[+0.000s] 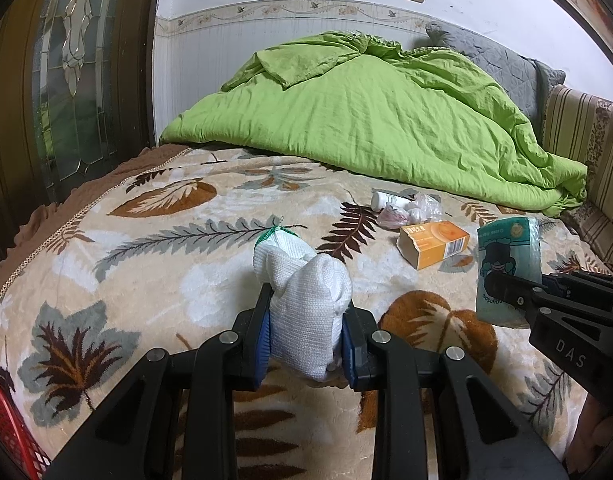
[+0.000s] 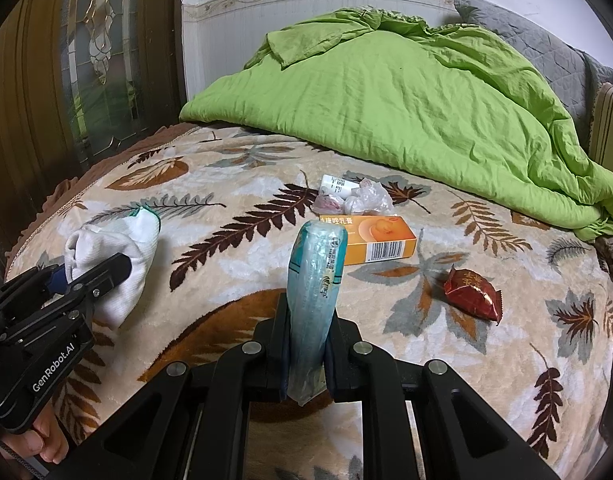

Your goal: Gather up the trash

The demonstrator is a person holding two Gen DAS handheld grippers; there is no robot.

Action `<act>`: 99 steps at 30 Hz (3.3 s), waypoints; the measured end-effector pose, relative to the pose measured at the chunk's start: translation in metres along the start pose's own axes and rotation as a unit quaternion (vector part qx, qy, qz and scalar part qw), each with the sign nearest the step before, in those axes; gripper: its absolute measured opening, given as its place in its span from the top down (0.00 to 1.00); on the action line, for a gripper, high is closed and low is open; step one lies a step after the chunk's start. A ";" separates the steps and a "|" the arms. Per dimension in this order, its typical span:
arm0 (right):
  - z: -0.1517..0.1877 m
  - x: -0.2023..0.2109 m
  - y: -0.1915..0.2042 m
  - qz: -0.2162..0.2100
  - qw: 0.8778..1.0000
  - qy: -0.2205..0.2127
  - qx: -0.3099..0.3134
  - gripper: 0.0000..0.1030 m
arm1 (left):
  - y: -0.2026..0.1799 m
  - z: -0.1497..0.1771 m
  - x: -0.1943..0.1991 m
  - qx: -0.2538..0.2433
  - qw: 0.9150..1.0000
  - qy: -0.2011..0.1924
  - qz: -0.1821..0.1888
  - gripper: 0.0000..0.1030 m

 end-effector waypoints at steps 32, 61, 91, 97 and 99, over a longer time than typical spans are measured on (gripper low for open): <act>-0.001 0.005 0.006 -0.012 1.000 -0.009 -0.005 0.86 | 0.000 -0.001 0.006 0.004 1.000 -0.004 -0.001 0.73; -0.001 0.006 0.002 -0.014 1.000 -0.011 -0.007 0.86 | 0.000 -0.003 0.007 0.004 1.000 -0.005 0.000 0.73; -0.002 0.006 0.001 -0.014 1.000 -0.012 -0.008 0.86 | 0.000 -0.002 0.008 0.003 1.000 -0.006 -0.001 0.73; -0.002 0.007 0.001 -0.015 1.000 -0.012 -0.009 0.86 | 0.000 -0.006 0.009 0.007 1.000 0.000 -0.001 0.73; -0.003 0.006 0.001 -0.015 1.000 -0.012 -0.010 0.86 | 0.000 -0.009 0.010 0.004 1.000 0.003 -0.005 0.73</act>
Point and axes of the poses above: each gripper's, at about its wrist camera, not at the fingertips, and x roughly against the way its jaws point, y to its left, z to its underside, the point moved 6 cm from there along -x, roughly the way its jaws point, and after that the axes turned 9 degrees about z, right-handed, at the moved point
